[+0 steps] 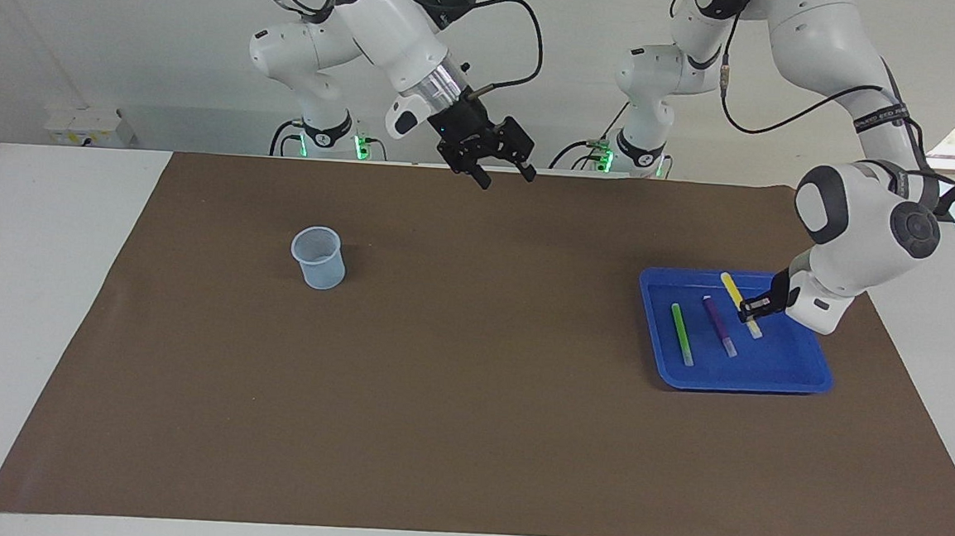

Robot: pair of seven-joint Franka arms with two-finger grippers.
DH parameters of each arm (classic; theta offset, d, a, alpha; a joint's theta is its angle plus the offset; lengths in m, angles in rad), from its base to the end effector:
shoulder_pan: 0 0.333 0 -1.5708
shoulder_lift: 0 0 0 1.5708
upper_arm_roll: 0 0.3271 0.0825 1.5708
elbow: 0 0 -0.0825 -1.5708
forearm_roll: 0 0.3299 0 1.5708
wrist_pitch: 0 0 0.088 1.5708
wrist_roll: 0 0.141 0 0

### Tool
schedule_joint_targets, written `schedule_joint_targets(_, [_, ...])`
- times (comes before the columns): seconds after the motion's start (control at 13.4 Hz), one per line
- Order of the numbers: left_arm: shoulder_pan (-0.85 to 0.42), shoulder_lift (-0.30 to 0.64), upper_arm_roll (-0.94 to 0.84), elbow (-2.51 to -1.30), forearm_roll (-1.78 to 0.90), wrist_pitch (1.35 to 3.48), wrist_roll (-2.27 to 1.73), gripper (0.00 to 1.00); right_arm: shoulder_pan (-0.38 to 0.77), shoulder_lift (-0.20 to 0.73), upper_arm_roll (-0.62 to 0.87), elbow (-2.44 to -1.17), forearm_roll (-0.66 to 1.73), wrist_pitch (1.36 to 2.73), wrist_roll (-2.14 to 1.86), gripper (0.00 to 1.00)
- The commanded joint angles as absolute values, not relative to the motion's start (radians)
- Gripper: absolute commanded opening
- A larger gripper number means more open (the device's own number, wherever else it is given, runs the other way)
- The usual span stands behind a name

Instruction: Transfer and insert pens with both arms

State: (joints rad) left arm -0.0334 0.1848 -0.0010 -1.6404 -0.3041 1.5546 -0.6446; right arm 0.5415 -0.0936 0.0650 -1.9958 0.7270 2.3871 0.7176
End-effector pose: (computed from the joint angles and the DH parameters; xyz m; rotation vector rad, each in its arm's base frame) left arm 0.5282 -0.0608 0.4831 2.7496 0.9218 -0.5205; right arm 0.4279 0.3246 0.5608 -2.2974 0.6220 0.0113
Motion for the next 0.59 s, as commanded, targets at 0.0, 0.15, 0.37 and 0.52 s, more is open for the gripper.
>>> schedule_joint_targets(0.0, [-0.049, 0.123, 0.005, -1.66, -0.472, 1.517, -0.893, 0.0, 0.563, -0.095, 0.066, -2.005, 0.787, 2.434, 0.758, 1.0])
schedule_joint_targets(0.15, [-0.104, 0.082, 0.003, -1.69, -0.535, 1.522, -1.165, 0.0, 0.612, -0.086, 0.066, -2.003, 0.813, 2.521, 0.791, 1.0])
schedule_joint_targets(0.37, [-0.178, 0.026, 0.005, -1.791, -0.668, 1.59, -1.322, 0.0, 0.641, -0.08, 0.066, -2.003, 0.813, 2.574, 0.799, 1.0])
schedule_joint_targets(0.52, [-0.183, -0.007, 0.005, -1.859, -0.763, 1.623, -1.33, 0.0, 0.658, -0.078, 0.066, -2.002, 0.813, 2.598, 0.801, 1.0])
